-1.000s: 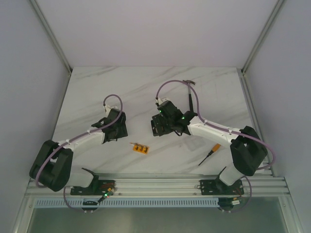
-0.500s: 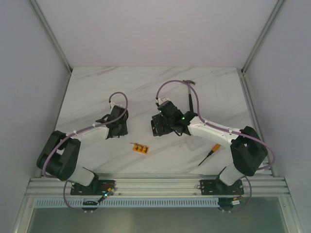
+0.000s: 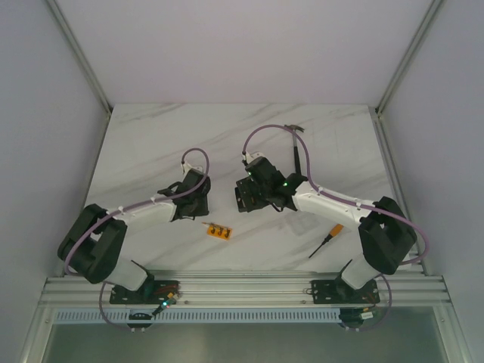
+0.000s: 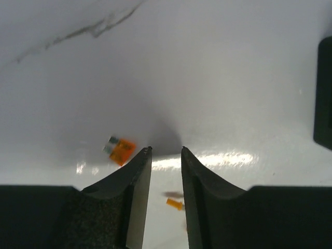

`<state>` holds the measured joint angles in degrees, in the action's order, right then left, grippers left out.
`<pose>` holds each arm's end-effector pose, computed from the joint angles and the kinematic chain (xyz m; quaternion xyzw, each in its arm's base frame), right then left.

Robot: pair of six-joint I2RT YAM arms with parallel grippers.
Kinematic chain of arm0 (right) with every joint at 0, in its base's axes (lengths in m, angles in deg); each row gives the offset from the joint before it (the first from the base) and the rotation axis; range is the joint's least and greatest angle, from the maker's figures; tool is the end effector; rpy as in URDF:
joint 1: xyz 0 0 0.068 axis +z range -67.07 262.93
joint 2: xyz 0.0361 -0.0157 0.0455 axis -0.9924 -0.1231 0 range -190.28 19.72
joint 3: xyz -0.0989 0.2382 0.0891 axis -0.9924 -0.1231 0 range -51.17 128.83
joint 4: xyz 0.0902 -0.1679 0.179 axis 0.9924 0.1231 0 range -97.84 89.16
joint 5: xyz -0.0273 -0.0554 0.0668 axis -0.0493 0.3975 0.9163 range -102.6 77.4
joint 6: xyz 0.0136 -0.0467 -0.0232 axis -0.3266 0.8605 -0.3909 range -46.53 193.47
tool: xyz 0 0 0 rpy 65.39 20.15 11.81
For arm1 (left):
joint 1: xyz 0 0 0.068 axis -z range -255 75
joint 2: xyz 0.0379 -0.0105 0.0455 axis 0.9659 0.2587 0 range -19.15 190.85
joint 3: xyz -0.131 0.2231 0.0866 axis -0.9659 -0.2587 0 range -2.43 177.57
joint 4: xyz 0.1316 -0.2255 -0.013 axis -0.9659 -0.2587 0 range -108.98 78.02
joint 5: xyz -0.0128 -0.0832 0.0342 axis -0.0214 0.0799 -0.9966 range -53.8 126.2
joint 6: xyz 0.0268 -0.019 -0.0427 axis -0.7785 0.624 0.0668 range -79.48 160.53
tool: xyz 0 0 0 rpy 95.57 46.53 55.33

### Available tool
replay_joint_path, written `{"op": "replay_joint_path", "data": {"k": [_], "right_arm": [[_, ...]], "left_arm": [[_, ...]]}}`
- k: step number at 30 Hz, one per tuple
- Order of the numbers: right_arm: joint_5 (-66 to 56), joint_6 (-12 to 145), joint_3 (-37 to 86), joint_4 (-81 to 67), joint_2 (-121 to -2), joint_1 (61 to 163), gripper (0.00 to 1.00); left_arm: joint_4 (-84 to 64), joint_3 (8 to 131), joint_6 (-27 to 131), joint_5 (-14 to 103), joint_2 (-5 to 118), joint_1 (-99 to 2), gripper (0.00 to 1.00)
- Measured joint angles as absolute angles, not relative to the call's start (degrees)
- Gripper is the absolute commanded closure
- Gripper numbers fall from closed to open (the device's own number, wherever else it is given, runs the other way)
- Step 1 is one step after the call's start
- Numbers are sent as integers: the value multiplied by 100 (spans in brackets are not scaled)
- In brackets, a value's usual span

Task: Snap on the fuse box
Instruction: Move the fuse to the center of the board.

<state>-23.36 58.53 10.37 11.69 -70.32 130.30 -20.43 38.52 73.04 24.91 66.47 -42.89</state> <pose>0.2332 0.2435 0.2323 -0.2274 0.9019 0.1096 0.3505 0.2421 -0.1438 0.1601 -0.0344 0.9440 -0.0894 0.3159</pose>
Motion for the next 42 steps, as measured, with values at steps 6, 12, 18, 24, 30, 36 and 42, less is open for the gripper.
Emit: {"op": "replay_joint_path", "data": {"k": [6, 12, 18, 24, 30, 36, 42], "right_arm": [[-2336, 5855, 1010, 1143, -7032, 13030, 11], [-2334, 5857, 927, 1099, -7030, 13030, 2], [-2356, 5872, 809, 1064, -6833, 13030, 0], [-2384, 5872, 731, 986, -6678, 13030, 0], [-2384, 5875, 656, 972, -6678, 13030, 0], [-2382, 5875, 652, 951, -6678, 13030, 0], [-2382, 5877, 652, 937, -6678, 13030, 0]], "left_arm": [[-2585, 3747, 7551, 2311, 6064, -4282, 47], [-2762, 3734, 7761, 2038, 5909, -4542, 44], [-2784, 3719, 7822, 1981, 6077, -4560, 48], [-2644, 3741, 7806, 1951, 6396, -4557, 58], [-2480, 3780, 7791, 1907, 6507, -4560, 67], [-2388, 3863, 7769, 1931, 6621, -4479, 72], [-2353, 3979, 7804, 2045, 6739, -4127, 72]]}}
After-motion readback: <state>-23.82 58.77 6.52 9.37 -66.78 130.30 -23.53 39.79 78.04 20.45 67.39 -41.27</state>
